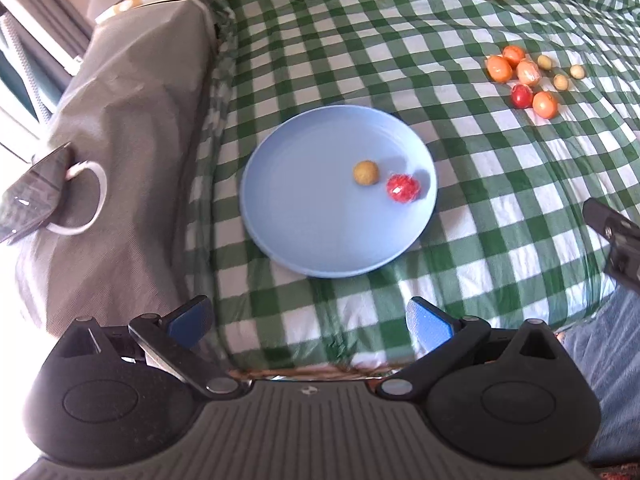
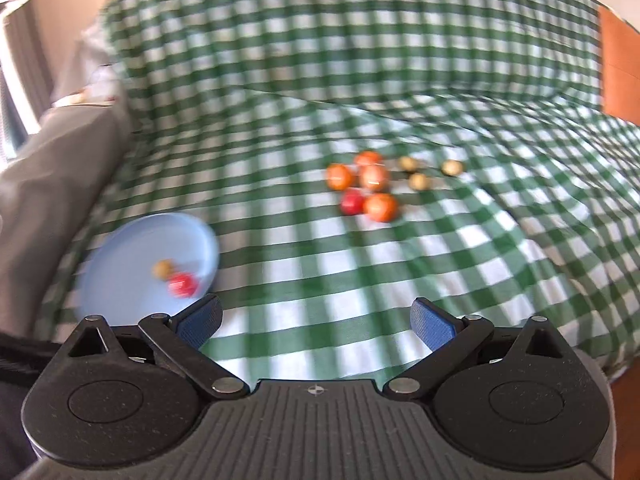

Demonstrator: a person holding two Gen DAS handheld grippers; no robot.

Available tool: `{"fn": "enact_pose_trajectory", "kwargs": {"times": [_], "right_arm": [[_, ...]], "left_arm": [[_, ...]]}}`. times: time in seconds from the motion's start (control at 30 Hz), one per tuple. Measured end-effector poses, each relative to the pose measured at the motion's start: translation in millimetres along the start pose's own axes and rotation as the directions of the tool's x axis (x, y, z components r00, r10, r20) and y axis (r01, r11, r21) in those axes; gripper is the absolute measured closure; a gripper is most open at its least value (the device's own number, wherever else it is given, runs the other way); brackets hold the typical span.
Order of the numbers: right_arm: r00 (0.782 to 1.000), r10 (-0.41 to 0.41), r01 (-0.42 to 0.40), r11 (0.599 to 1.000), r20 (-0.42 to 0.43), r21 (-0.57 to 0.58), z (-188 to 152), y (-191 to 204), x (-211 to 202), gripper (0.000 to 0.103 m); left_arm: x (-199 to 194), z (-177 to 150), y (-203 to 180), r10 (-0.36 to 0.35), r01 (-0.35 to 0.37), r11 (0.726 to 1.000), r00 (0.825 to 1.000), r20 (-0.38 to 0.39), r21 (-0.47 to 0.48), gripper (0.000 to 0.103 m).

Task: Organize fruits
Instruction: 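Grasp an orange with the right tool while the left tool grasps a red fruit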

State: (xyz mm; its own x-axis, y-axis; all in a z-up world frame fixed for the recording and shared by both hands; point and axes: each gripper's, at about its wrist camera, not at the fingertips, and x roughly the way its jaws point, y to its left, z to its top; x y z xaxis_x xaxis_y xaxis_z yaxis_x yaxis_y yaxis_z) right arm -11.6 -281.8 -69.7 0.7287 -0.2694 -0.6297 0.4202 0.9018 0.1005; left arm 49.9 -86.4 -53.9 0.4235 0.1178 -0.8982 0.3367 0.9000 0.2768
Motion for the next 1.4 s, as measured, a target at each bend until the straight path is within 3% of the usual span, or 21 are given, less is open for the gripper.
{"fn": "enact_pose_trajectory", "kwargs": {"times": [0.27, 0.4, 0.53, 0.57, 0.63, 0.67, 0.7, 0.8, 0.93, 1.03, 1.23, 1.3, 1.4], "right_arm": [[0.992, -0.127, 0.127, 0.992, 0.015, 0.009, 25.6, -48.2, 97.7, 0.003], [0.989, -0.149, 0.149, 0.989, 0.012, -0.017, 40.4, -59.3, 159.6, 0.003], [0.992, -0.121, 0.122, 0.992, 0.021, -0.04, 52.6, -65.5, 204.4, 0.004], [0.994, -0.105, 0.106, 0.993, 0.031, -0.056, 53.3, -66.5, 211.7, 0.008], [0.996, -0.047, 0.054, 0.995, 0.077, -0.083, 51.6, -67.9, 217.6, 0.047], [0.994, -0.032, 0.041, 0.996, 0.1, -0.085, 51.9, -70.6, 217.8, 0.061], [0.994, -0.046, 0.055, 0.995, 0.104, -0.081, 53.5, -71.8, 216.7, 0.065], [0.983, -0.15, 0.149, 0.989, 0.103, 0.014, 56.1, -92.3, 213.7, 0.065], [0.935, -0.346, 0.332, 0.931, 0.076, 0.153, 59.5, -134.3, 214.8, 0.065], [0.93, -0.363, 0.341, 0.914, 0.064, 0.218, 57.8, -153.0, 215.7, 0.064], [0.92, -0.385, 0.369, 0.913, 0.068, 0.175, 58.0, -151.1, 223.6, 0.063], [0.92, -0.384, 0.369, 0.914, 0.07, 0.171, 58.2, -152.4, 224.9, 0.063], [0.92, -0.386, 0.371, 0.914, 0.072, 0.167, 60.9, -151.2, 226.8, 0.063]], "left_arm": [[22.6, 49.4, -35.5, -0.006, 0.006, 0.999, 1.0, -0.022, 0.04, 0.0], [36.2, 70.7, -51.2, -0.004, 0.007, 0.998, 0.999, -0.04, 0.062, 0.0], [51.4, 91.3, -68.9, 0.011, -0.006, 0.996, 0.999, -0.052, 0.093, 0.0], [55.4, 97.0, -73.3, 0.01, -0.004, 0.995, 0.998, -0.055, 0.098, 0.0], [63.7, 109.1, -82.4, -0.003, 0.009, 0.995, 0.998, -0.057, 0.101, 0.0], [67.4, 115.9, -87.7, -0.015, 0.02, 0.994, 0.999, -0.048, 0.103, 0.0], [71.0, 123.1, -93.9, -0.03, 0.033, 0.994, 0.999, -0.033, 0.106, 0.0], [83.5, 146.3, -117.8, -0.083, 0.082, 0.989, 0.996, 0.007, 0.125, 0.0], [104.3, 176.5, -157.2, -0.203, 0.204, 0.969, 0.979, -0.021, 0.138, 0.0], [120.9, 194.5, -185.9, -0.263, 0.267, 0.954, 0.963, -0.052, 0.138, 0.0], [156.3, 225.7, -211.2, -0.262, 0.273, 0.959, 0.957, -0.128, 0.079, 0.0], [160.9, 229.0, -209.3, -0.276, 0.284, 0.958, 0.952, -0.131, 0.048, 0.006], [158.4, 232.8, -202.8, -0.273, 0.276, 0.961, 0.957, -0.099, 0.023, 0.042]]}}
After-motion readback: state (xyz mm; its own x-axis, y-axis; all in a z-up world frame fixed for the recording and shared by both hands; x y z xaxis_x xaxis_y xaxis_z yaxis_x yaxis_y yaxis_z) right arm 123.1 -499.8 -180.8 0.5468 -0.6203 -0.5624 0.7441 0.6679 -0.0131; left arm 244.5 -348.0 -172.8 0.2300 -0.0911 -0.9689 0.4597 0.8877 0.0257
